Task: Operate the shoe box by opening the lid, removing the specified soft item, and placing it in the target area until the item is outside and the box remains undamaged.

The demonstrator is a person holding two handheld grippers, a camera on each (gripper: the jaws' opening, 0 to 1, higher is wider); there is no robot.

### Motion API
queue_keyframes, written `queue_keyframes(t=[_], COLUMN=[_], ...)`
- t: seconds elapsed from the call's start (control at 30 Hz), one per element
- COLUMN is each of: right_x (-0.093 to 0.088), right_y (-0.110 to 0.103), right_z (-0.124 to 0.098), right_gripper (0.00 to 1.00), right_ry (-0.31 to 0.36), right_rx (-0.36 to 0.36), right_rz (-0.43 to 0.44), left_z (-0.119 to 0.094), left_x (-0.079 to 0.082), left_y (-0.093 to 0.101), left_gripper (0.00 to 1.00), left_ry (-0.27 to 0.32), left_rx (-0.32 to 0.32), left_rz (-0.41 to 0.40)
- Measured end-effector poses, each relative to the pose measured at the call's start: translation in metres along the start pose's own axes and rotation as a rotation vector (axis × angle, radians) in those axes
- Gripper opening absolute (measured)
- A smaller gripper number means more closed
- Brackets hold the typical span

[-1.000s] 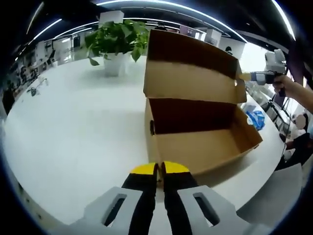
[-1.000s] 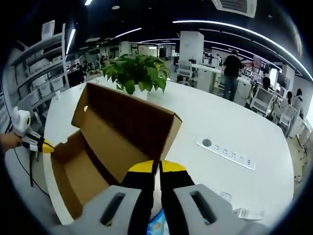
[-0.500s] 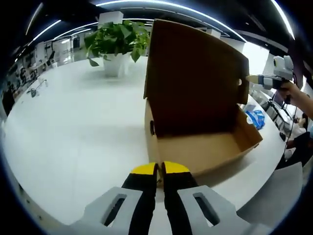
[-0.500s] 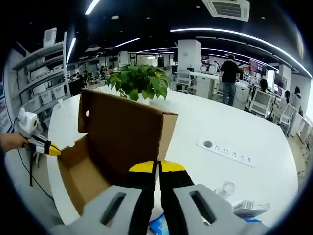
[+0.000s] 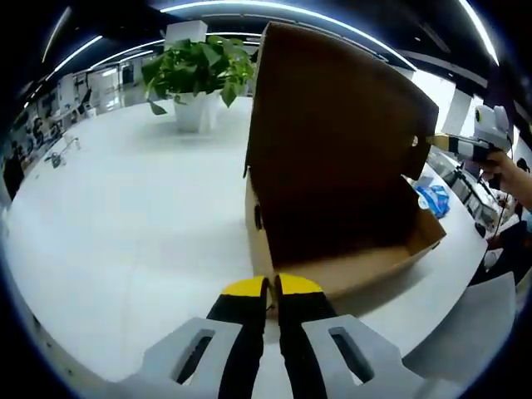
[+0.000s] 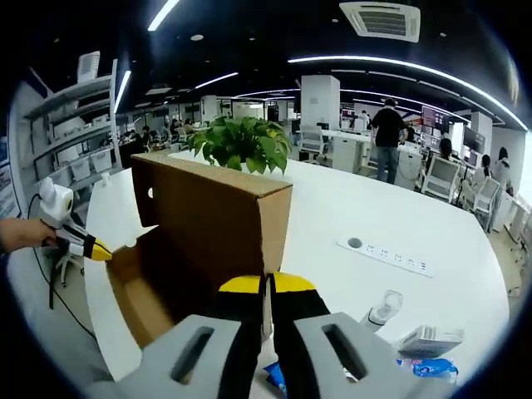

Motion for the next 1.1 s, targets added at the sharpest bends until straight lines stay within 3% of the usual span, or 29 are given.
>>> queue_keyframes(t=[1.1], right_x=[-0.040], right_y=[-0.040], right_z=[-0.029], right_gripper=[0.04], right_ry=[0.021], right_rx=[0.021], right_rz=[-0.036], left_z=[-0.002], left_x=[-0.002], left_y=[0.001], left_gripper=[0.02], left_ry=[0.020], left_rx=[-0.005], left_rz=[0.020])
Point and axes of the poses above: the point that each gripper's makers call its tool centre point, and the gripper's own axes: z roughly forward along the fingers, y roughly to its right, x roughly out of its top, the point moved 10 cm from there along -z, roughly backward along the fingers, and after that the axes turned 12 degrees about -z, right-handed, at the moved point
